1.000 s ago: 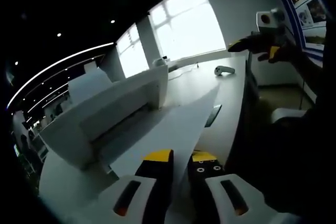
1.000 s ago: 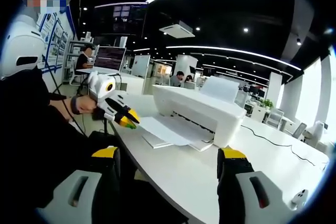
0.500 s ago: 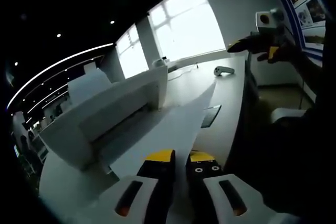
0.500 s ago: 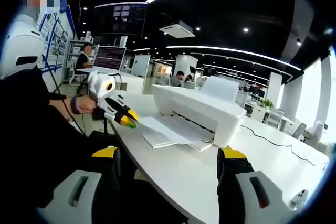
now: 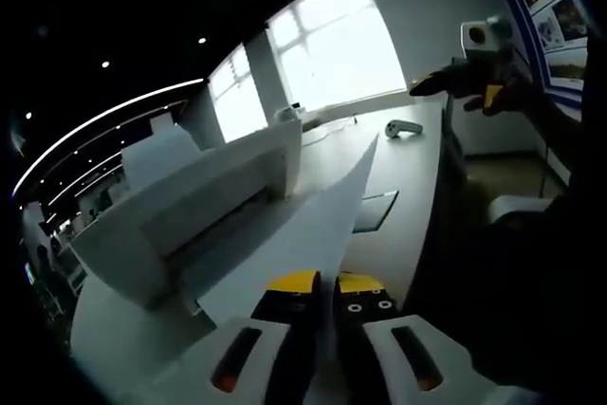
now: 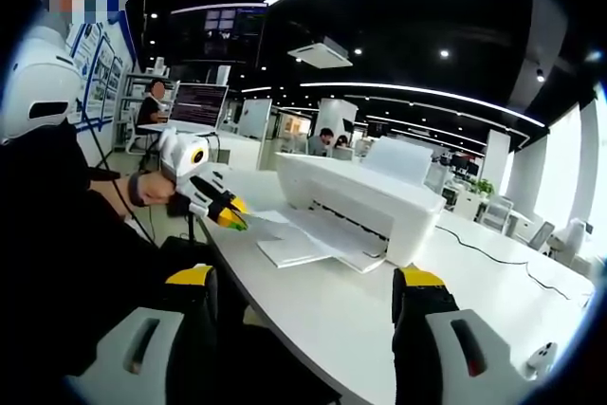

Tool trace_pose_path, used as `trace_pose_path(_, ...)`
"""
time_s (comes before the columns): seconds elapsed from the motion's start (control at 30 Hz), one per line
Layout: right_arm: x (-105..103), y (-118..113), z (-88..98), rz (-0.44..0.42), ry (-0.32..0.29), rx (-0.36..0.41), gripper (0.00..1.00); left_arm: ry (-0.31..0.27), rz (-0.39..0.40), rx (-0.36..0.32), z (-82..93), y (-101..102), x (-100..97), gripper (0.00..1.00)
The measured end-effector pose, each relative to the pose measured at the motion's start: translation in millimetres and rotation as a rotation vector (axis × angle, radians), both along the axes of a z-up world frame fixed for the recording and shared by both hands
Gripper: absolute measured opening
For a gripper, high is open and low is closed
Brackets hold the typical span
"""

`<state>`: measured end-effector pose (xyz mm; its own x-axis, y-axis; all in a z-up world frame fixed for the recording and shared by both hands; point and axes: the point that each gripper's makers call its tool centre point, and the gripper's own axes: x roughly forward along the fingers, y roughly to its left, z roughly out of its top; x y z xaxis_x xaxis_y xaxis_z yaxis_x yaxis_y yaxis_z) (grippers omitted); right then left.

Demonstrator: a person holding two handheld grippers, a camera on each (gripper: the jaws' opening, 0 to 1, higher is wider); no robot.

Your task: Remove the paper from the printer output slot and place it on top of the printer

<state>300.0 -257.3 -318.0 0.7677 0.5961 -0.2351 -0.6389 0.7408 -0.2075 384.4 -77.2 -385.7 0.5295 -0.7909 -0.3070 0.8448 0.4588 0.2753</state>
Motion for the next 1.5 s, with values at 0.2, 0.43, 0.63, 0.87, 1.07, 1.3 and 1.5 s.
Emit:
trace_pose_path(0.2, 0, 0, 0.6, -0.001, -0.002, -0.001, 0.70, 0.000, -0.001, 0.002, 0.1, 0, -0.3, 0.08)
trace_pose_path(0.43, 0, 0, 1.0, -0.001, -0.003, -0.001, 0.70, -0.001, -0.003, 0.004, 0.0, -1, -0.4, 0.07)
trace_pose_path(0.63, 0, 0, 1.2, -0.003, -0.002, -0.002, 0.70, -0.004, -0.003, 0.003, 1.0, -1, 0.2, 0.07)
trace_pose_path(0.87, 0, 1, 0.8, -0.002, -0.002, -0.002, 0.70, -0.004, -0.005, 0.005, 0.5, -1, 0.2, 0.06)
trace_pose_path(1.07, 0, 1, 0.7, -0.002, -0.002, -0.001, 0.70, -0.019, 0.004, -0.024, 6.2, 1, 0.3, 0.05)
trace_pose_path(1.3, 0, 0, 0.0, -0.002, -0.001, -0.001, 0.70, -0.049, 0.015, -0.047, 15.1, 3, 1.4, 0.05)
trace_pose_path(1.5, 0, 0, 0.4, -0.001, -0.003, 0.000, 0.70, -0.050, 0.011, -0.041, 13.4, 2, 0.3, 0.05)
